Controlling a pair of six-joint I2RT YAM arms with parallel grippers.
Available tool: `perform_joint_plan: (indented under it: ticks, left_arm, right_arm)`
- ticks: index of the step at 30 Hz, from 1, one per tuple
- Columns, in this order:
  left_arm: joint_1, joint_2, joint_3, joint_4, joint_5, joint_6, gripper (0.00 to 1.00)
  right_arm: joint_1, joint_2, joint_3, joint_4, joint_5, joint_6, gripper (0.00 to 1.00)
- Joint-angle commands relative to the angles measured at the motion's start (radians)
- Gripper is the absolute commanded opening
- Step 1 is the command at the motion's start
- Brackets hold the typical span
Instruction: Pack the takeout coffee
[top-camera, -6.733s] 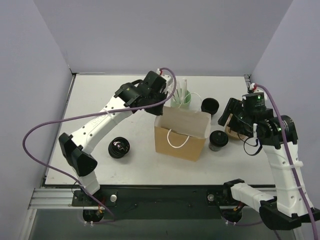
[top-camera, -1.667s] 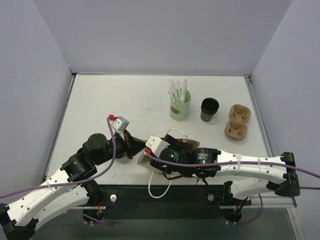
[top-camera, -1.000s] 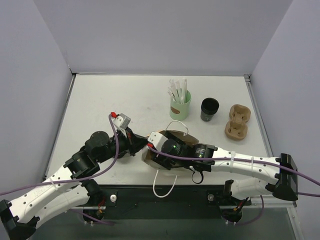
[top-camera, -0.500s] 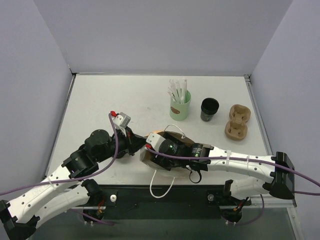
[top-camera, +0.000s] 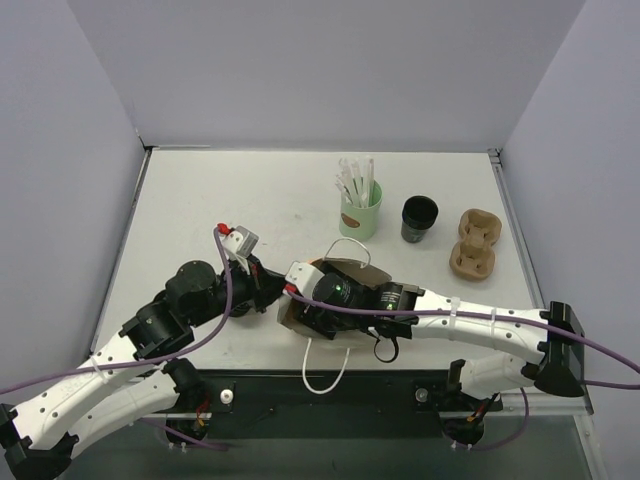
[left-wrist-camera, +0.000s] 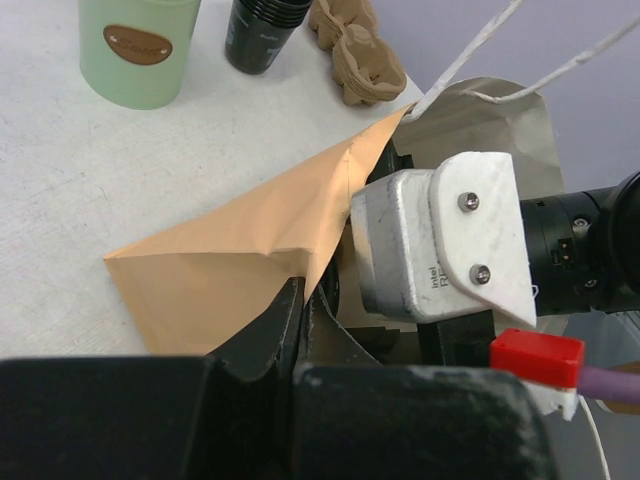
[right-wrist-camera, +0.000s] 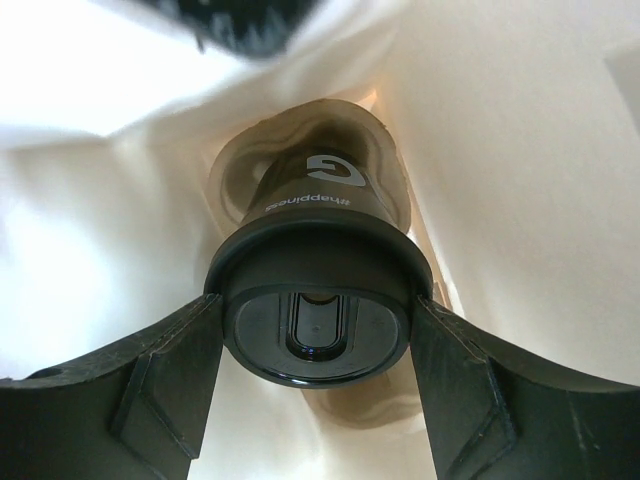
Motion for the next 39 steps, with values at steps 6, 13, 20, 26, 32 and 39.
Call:
perform_joint_plan:
  ticks: [6,13,20,26,32,39]
  left_arm:
    - [-0.003,0.007,0.069,0.007,-0.006,0.011,0.0]
    - [-0.003,0.015,0.093,-0.013,-0.001,0.019,0.0]
    - [-0.003,-0.025,0.066,-0.046,-0.029,0.057,0.0]
    - [-0.004,-0.03,0.041,0.036,-0.032,0.221,0.0]
    - [-0.003,0.004,0.072,0.062,-0.046,0.335,0.0]
    - [-0.004,0.021,0.073,0.07,-0.004,0.366,0.0]
  right_arm:
    - [-0.014,0.052,-0.069,0.061,0.0,0.057,0.43]
    - [-0.035,0.064,-0.042,0.009,0.049,0.037,0.43]
    - [-0.039,0.007,0.098,-0.057,-0.033,-0.022,0.43]
    - [-0.028,-0.025,0.167,-0.143,-0.038,-0.074,0.43]
    - [-0.019,-0.051,0.181,-0.2,0.037,-0.183,0.42]
    - [-0.012,-0.05,0.149,-0.22,0.042,-0.273,0.41]
